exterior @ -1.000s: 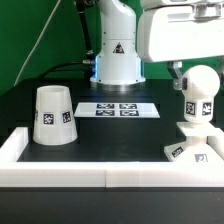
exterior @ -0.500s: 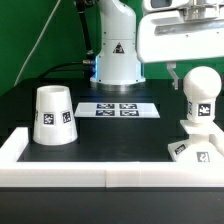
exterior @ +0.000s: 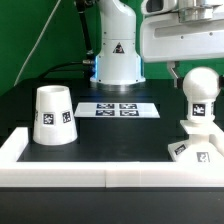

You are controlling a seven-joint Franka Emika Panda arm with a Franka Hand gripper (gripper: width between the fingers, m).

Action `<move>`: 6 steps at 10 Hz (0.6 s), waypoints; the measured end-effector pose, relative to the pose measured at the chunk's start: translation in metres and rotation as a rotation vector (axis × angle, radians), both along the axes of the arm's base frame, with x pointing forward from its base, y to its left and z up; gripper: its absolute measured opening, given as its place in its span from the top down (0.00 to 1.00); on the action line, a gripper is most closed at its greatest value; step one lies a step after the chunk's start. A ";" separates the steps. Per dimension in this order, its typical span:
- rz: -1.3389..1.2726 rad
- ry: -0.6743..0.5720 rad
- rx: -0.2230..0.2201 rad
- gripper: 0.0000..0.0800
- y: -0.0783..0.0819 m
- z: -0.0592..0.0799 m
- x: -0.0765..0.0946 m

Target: Assemble lamp

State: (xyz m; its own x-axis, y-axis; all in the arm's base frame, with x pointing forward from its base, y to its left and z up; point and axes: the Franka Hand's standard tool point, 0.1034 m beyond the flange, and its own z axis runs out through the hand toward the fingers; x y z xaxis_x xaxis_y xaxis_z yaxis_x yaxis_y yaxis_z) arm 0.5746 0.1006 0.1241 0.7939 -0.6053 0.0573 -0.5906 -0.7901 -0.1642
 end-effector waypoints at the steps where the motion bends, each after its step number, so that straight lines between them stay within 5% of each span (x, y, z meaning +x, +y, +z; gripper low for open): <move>1: -0.051 0.005 0.011 0.27 0.000 0.000 0.000; 6: 0.263 -0.033 -0.042 0.13 0.006 0.004 0.005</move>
Offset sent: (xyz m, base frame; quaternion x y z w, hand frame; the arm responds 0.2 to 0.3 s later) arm 0.0140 -0.0036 0.0074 -0.0342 0.0314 -0.2324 0.9715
